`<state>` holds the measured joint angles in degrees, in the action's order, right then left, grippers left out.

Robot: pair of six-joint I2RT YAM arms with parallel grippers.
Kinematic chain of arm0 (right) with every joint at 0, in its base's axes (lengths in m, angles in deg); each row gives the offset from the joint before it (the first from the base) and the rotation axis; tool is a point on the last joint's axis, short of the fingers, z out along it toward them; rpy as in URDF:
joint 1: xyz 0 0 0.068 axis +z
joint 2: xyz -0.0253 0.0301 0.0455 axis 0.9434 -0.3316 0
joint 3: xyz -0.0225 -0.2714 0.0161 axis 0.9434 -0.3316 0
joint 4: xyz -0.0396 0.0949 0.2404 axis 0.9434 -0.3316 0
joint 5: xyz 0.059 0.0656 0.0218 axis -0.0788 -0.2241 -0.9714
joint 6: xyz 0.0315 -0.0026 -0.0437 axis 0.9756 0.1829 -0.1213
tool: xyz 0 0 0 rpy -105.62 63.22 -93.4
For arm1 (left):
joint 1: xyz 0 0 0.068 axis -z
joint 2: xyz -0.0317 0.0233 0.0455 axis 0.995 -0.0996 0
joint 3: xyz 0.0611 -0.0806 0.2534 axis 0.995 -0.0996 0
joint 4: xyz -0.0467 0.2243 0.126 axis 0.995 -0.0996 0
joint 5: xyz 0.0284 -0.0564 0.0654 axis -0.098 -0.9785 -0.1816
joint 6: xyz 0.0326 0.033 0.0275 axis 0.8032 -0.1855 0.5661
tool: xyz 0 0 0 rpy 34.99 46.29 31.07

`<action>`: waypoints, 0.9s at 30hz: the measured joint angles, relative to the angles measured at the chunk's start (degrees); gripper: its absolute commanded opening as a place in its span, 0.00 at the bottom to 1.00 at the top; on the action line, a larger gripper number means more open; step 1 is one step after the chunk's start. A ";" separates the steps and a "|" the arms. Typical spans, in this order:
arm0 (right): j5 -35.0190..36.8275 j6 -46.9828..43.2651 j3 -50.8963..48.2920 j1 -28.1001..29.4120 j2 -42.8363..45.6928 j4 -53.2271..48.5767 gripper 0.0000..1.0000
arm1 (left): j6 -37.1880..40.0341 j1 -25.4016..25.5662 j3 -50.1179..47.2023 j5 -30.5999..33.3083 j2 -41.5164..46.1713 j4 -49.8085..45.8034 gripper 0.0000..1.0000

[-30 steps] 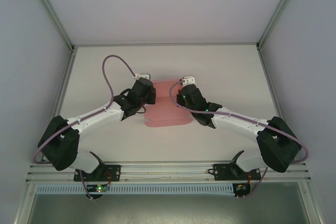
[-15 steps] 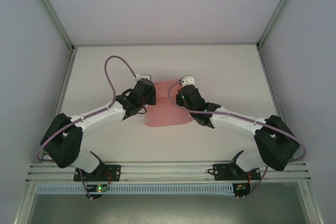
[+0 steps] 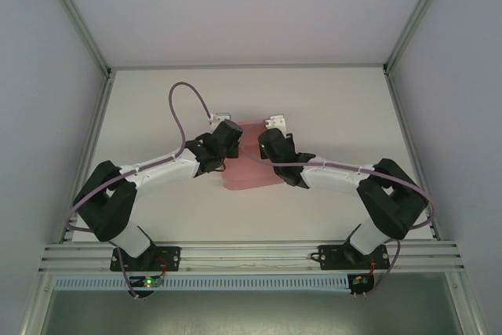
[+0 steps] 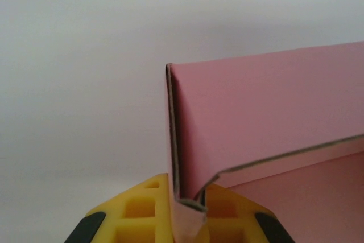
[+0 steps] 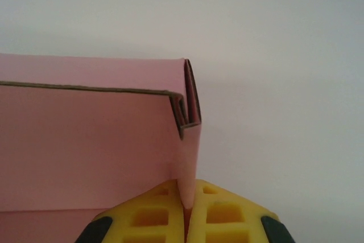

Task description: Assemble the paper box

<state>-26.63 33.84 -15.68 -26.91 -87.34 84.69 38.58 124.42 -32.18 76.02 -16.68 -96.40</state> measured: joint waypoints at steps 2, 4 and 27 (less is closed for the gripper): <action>2.01 -0.02 0.50 -0.04 -0.52 0.39 0.00 | -1.38 0.76 0.59 1.01 0.04 -0.87 0.00; 4.00 -0.20 1.53 -0.15 -1.44 0.63 0.00 | -3.02 1.18 0.61 1.81 0.26 -1.01 0.00; 9.16 -2.19 5.16 -0.66 -6.19 6.86 0.00 | -18.12 2.49 11.08 10.14 -4.02 -15.23 0.00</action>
<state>-17.47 31.66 -10.53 -27.56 -93.52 91.55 20.46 126.91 -21.10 86.16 -20.70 -111.63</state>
